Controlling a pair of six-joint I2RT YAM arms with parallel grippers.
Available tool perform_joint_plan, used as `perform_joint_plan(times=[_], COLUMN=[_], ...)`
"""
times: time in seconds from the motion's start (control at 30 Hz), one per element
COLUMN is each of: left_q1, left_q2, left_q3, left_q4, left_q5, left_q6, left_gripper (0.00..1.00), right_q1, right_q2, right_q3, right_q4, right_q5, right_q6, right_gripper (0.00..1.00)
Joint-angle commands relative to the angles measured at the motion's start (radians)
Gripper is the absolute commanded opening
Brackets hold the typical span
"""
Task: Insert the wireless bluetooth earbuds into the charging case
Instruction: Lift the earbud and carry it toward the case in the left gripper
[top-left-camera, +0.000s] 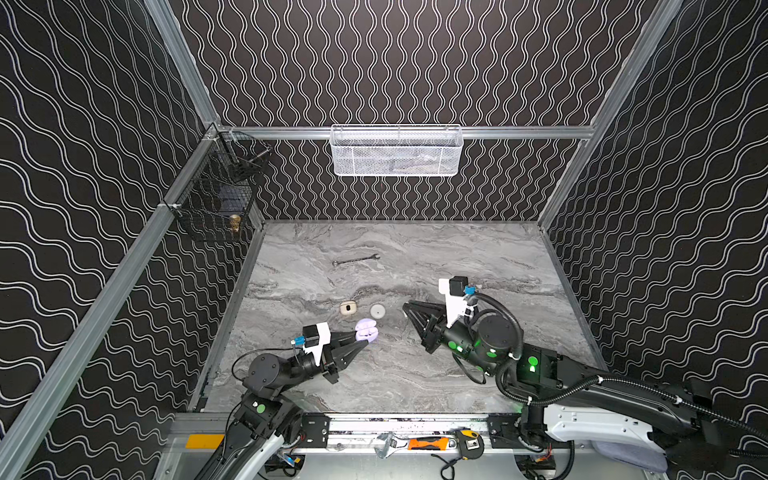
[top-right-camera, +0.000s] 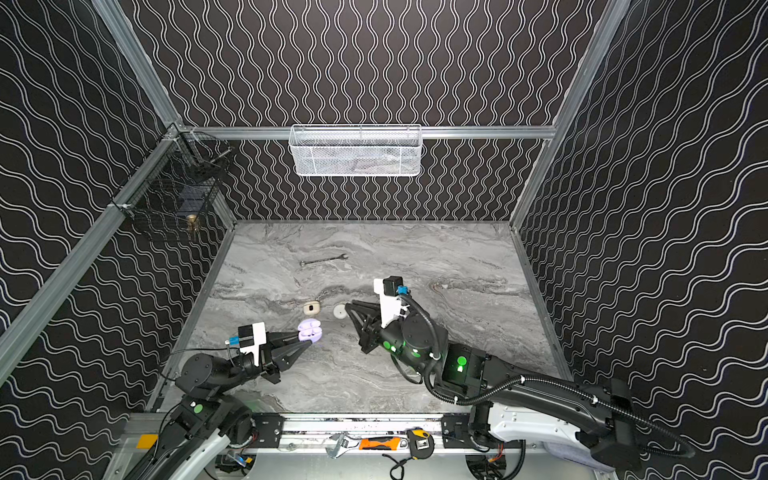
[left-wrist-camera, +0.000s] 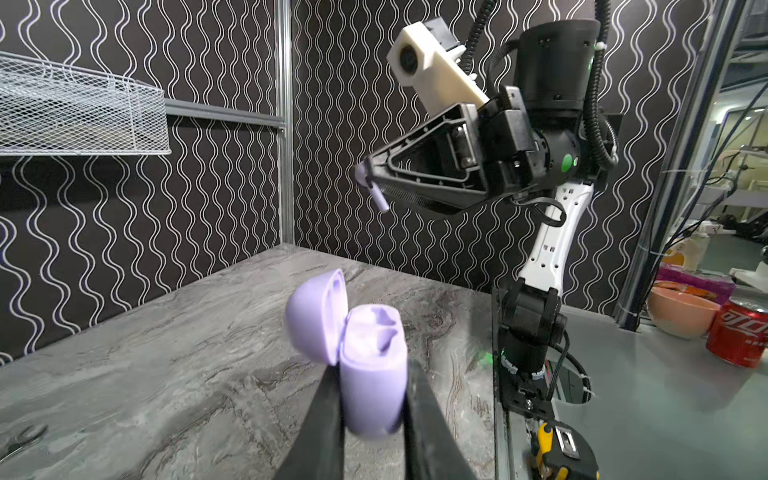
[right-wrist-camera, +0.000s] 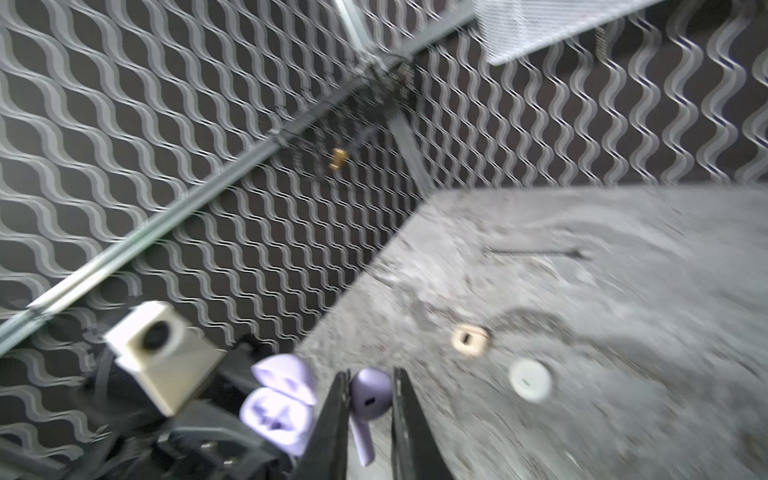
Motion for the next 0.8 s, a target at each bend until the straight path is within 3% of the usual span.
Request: perform_joint_plan(times=[0.0, 0.13, 0.37, 0.43, 0.5, 0.77], left_q1=[0.000, 0.001, 0.000, 0.001, 0.000, 0.000], left_q2=[0.001, -0.004, -0.004, -0.009, -0.023, -0.064], left_q3=[0.002, -0.022, -0.032, -0.019, -0.014, -0.005], left_q4=[0.084, 0.158, 0.231, 0.216, 0.203, 0.160], left_q5=[0.028, 0.038, 0.048, 0.051, 0.048, 0.035], left_q6=[-0.016, -0.040, -0.064, -0.063, -0.066, -0.065], left_gripper=[0.00, 0.00, 0.00, 0.00, 0.00, 0.00], right_q1=[0.053, 0.128, 0.168, 0.182, 0.188, 0.189], right_q2=[0.022, 0.072, 0.164, 0.190, 0.213, 0.296], right_q3=[0.015, 0.008, -0.004, -0.006, -0.001, 0.015], right_q4=[0.192, 0.326, 0.486, 0.523, 0.535, 0.581], right_q5=[-0.060, -0.075, -0.092, -0.081, -0.054, -0.011], right_q6=[-0.108, -0.180, -0.211, -0.233, -0.239, -0.257], right_gripper=[0.12, 0.12, 0.10, 0.10, 0.17, 0.13])
